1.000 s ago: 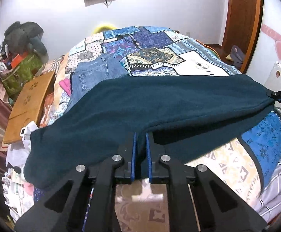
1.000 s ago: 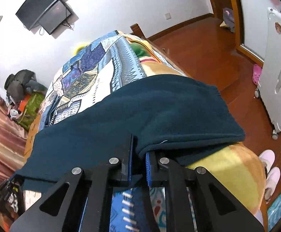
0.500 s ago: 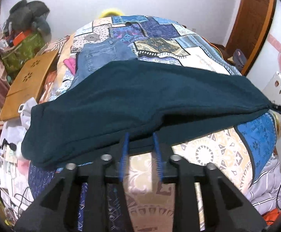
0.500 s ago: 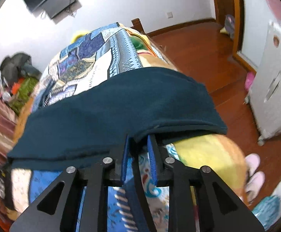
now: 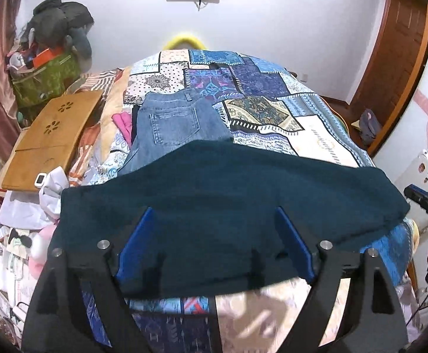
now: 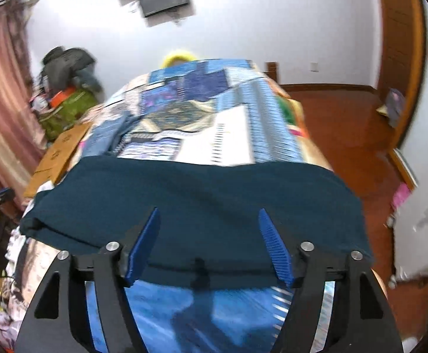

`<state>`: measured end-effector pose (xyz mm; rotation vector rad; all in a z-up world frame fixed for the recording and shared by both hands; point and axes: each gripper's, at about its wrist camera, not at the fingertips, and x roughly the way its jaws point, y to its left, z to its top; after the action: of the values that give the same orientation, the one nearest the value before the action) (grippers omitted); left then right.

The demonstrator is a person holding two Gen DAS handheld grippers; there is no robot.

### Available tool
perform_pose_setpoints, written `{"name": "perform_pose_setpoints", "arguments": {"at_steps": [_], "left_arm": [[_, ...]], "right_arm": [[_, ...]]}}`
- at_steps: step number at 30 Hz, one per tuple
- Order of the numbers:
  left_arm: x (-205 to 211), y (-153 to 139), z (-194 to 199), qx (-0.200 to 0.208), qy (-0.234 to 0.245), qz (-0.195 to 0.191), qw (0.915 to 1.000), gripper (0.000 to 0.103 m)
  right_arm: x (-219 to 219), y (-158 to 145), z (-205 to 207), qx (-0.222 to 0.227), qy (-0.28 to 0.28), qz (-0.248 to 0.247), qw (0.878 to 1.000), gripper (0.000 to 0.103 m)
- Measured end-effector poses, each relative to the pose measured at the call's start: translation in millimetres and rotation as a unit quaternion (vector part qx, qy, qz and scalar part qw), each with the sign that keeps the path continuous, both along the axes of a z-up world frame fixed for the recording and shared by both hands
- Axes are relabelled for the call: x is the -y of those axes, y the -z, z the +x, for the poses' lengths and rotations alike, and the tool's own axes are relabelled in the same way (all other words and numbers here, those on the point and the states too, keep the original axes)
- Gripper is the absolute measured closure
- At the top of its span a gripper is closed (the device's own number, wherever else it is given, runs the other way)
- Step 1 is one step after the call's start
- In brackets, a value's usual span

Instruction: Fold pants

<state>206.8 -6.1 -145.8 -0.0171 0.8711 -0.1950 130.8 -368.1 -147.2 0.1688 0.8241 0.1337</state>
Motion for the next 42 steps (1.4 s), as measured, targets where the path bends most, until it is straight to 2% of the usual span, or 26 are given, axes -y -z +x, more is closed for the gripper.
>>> {"name": "perform_pose_setpoints", "arguments": {"at_steps": [7, 12, 14, 18, 24, 27, 30, 33, 38, 42], "left_arm": [[16, 39, 37, -0.065, 0.015, -0.002, 0.9978, 0.016], [30, 73, 37, -0.114, 0.025, 0.009, 0.9931, 0.015], [33, 74, 26, -0.097, 0.024, 0.019, 0.9948, 0.015], [31, 72, 11, -0.094, 0.026, 0.018, 0.9951, 0.013], [30, 70, -14, -0.066, 0.039, 0.028, 0.9967, 0.012], [27, 69, -18, -0.068, 0.03, 0.019, 0.997, 0.012], [28, 67, -17, -0.071, 0.024, 0.018, 0.997, 0.012], [29, 65, -16, -0.073, 0.017, 0.02, 0.997, 0.012], [27, 56, -7, -0.083, 0.008, 0.015, 0.9964, 0.012], [32, 46, 5, -0.071, 0.004, 0.02, 0.9973, 0.012]], "right_arm": [[-49, 30, 33, -0.034, -0.066, 0.0, 0.997, 0.033], [-61, 64, 39, -0.093, -0.085, -0.01, 0.992, 0.033], [-55, 72, 30, -0.096, -0.08, -0.005, 0.992, 0.032], [-37, 68, 10, -0.085, -0.06, 0.002, 0.995, 0.03], [18, 60, -18, -0.069, 0.019, 0.03, 0.997, 0.031], [46, 53, -36, -0.055, 0.051, 0.047, 0.996, 0.032], [65, 46, -46, -0.043, 0.092, 0.034, 0.994, 0.03], [93, 47, -57, -0.048, 0.152, 0.013, 0.987, 0.03], [137, 47, -83, -0.053, 0.221, 0.05, 0.973, 0.03], [151, 44, -97, -0.046, 0.251, 0.092, 0.962, 0.03]]}}
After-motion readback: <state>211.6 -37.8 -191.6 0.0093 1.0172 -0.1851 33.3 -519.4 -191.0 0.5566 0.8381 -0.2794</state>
